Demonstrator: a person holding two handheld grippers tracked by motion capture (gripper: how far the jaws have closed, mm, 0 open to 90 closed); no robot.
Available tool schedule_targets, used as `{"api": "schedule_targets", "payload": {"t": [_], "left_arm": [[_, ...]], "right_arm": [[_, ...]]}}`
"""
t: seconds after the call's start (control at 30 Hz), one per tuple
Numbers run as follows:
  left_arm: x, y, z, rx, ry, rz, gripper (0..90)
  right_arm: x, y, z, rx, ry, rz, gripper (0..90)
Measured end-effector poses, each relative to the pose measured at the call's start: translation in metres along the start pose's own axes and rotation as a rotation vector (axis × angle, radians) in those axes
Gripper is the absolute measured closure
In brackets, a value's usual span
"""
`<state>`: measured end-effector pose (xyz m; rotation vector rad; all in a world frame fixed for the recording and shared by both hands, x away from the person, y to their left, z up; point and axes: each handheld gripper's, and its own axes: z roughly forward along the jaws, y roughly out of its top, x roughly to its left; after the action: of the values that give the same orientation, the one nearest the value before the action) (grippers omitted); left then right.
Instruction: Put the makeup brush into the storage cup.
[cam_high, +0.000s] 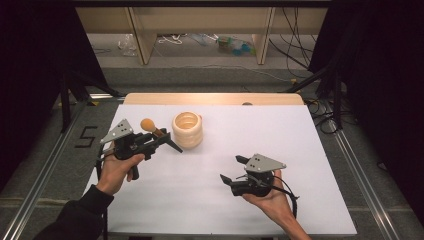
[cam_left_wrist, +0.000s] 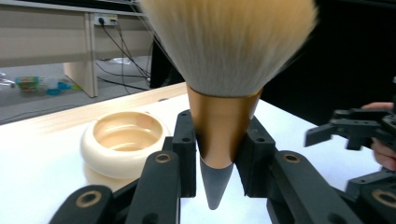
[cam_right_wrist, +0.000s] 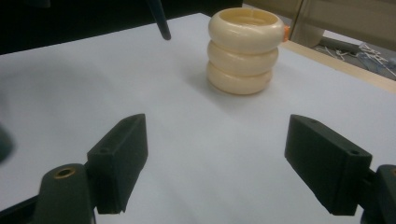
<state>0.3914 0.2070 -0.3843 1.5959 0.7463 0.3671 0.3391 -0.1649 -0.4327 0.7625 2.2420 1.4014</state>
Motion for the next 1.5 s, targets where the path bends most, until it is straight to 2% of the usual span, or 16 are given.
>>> {"api": "schedule_targets", "payload": {"t": [0.2,0.27,0.4,0.5,0.57,0.73,0.93,1.0,1.1,1.27,1.33,1.5], "left_arm": [[0.007,0.009,0.003,0.021,0.025,0.023,71.7],[0.009,0.011,0.006,0.022,0.031,0.009,71.7],[0.009,0.016,0.012,0.043,0.049,0.011,71.7],[0.011,0.021,0.018,0.049,0.058,0.032,71.7],[0.011,0.024,0.022,0.059,0.062,0.028,71.7],[0.014,0.031,0.032,0.077,0.074,0.051,71.7],[0.020,0.037,0.040,0.085,0.085,0.042,71.7],[0.023,0.038,0.042,0.089,0.091,0.038,71.7],[0.026,0.040,0.045,0.088,0.094,0.035,71.7],[0.031,0.043,0.051,0.091,0.100,0.018,71.7],[0.033,0.044,0.052,0.094,0.103,0.031,71.7],[0.035,0.049,0.057,0.092,0.106,0.026,71.7]], "right_arm": [[-0.006,-0.008,-0.013,-0.004,-0.041,0.016,21.2],[-0.007,-0.010,-0.017,0.004,-0.043,0.022,20.9],[-0.006,-0.012,-0.022,-0.004,-0.059,0.020,20.3],[-0.005,-0.013,-0.025,-0.002,-0.064,0.020,20.3],[-0.006,-0.014,-0.026,-0.006,-0.071,0.015,20.1],[-0.006,-0.016,-0.030,-0.009,-0.081,0.024,19.7],[-0.005,-0.018,-0.033,-0.021,-0.096,0.024,18.8],[-0.005,-0.018,-0.036,-0.006,-0.098,0.024,17.9],[-0.004,-0.020,-0.036,-0.027,-0.105,0.025,16.9],[-0.004,-0.021,-0.039,-0.016,-0.108,0.026,16.2],[-0.004,-0.022,-0.040,-0.013,-0.107,0.026,16.2],[-0.004,-0.022,-0.041,-0.012,-0.110,0.023,16.3]]}}
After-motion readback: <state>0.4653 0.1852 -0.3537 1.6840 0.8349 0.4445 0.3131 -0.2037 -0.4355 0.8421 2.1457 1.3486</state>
